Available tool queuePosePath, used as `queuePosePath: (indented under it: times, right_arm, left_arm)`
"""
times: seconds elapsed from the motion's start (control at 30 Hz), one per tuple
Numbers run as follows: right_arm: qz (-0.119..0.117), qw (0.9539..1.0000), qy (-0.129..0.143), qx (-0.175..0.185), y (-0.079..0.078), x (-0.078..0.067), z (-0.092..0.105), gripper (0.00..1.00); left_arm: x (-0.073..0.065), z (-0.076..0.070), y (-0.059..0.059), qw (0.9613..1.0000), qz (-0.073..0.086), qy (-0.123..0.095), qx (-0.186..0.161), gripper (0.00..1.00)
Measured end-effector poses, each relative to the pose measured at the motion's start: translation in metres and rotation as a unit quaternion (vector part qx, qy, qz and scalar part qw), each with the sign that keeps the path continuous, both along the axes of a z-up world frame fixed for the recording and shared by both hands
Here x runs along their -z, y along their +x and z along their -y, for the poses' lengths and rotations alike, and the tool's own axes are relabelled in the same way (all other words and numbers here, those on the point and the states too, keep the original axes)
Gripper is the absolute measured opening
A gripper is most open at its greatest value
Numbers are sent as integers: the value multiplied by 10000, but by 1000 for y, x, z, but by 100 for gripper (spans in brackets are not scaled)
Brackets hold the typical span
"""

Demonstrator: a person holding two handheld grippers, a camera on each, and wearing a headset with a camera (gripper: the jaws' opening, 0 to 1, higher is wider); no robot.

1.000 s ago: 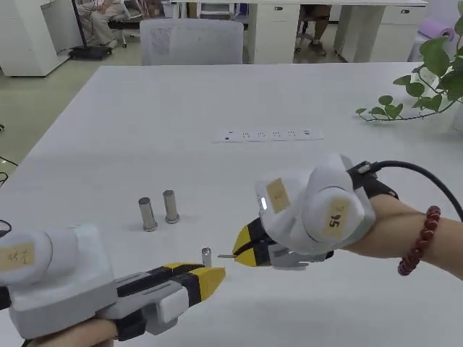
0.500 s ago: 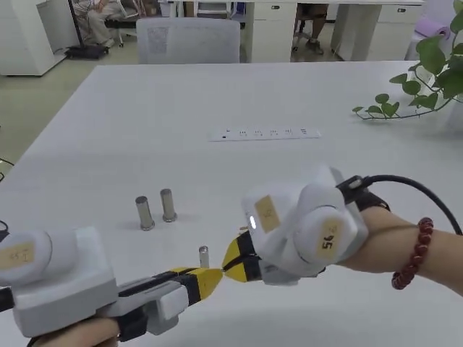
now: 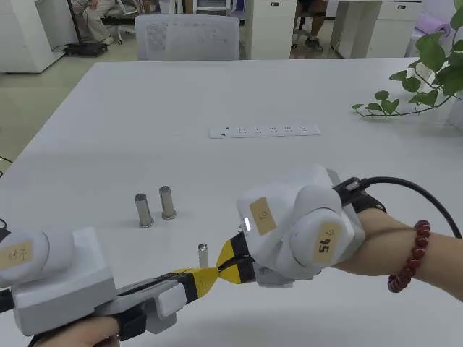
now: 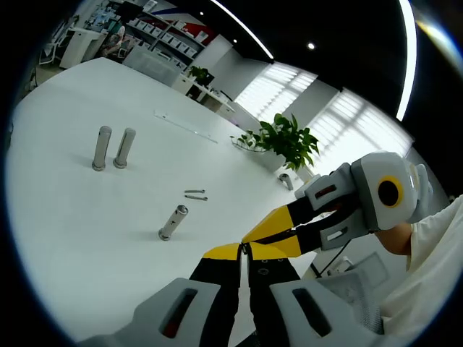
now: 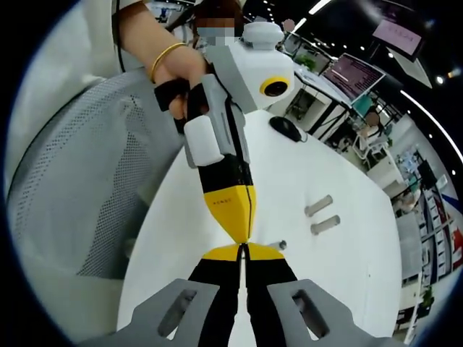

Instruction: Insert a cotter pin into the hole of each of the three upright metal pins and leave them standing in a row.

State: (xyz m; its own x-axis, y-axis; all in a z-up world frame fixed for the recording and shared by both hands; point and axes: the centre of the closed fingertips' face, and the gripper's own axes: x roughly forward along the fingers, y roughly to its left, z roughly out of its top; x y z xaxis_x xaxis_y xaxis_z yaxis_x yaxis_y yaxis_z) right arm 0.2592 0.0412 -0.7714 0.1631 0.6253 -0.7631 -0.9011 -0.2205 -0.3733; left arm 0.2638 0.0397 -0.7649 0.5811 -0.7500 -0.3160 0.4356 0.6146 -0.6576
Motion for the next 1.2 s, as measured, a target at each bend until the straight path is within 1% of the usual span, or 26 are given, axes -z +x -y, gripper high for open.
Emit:
queuePosePath:
  times: [0.1,0.17,0.23,0.27,0.3,0.53,0.7,0.83,0.97,1.1,1.13,1.17,1.2]
  right_arm:
    - [-25,10000,-1,12,-1,1,0,2]
    - [-44,10000,0,21,-1,2,0,2]
    - [-69,10000,3,51,-1,2,0,2]
    - [-78,9999,12,66,-1,3,0,2]
    - [-81,9999,19,74,-1,3,0,3]
    - [-216,9995,143,181,2,0,0,3]
    - [-387,9984,279,288,4,-1,0,4]
    - [-480,9975,312,414,7,0,3,9]
    - [-836,9941,414,558,4,0,6,10]
    - [-1145,9901,445,675,2,2,9,11]
    - [-1260,9882,490,726,1,2,9,12]
    - [-1442,9849,551,785,-1,2,9,12]
    - [-1624,9815,576,837,-3,2,10,12]
  left_arm:
    - [1,0,-1,9999,75,102,108,1]
    - [2,0,-1,9998,81,115,140,1]
    - [3,0,-1,9997,124,146,170,0]
    - [3,0,0,9994,213,202,204,0]
    - [2,0,0,9993,246,218,199,0]
    - [0,0,2,9990,321,219,213,0]
    - [-1,0,4,9986,390,251,245,0]
    - [0,0,3,9982,422,320,285,0]
    - [2,-1,2,9975,474,404,324,0]
    - [2,-2,1,9963,578,494,398,0]
    - [3,-2,1,9956,621,547,436,0]
    - [3,-2,0,9952,646,582,458,0]
    - [3,-2,-1,9940,709,643,525,0]
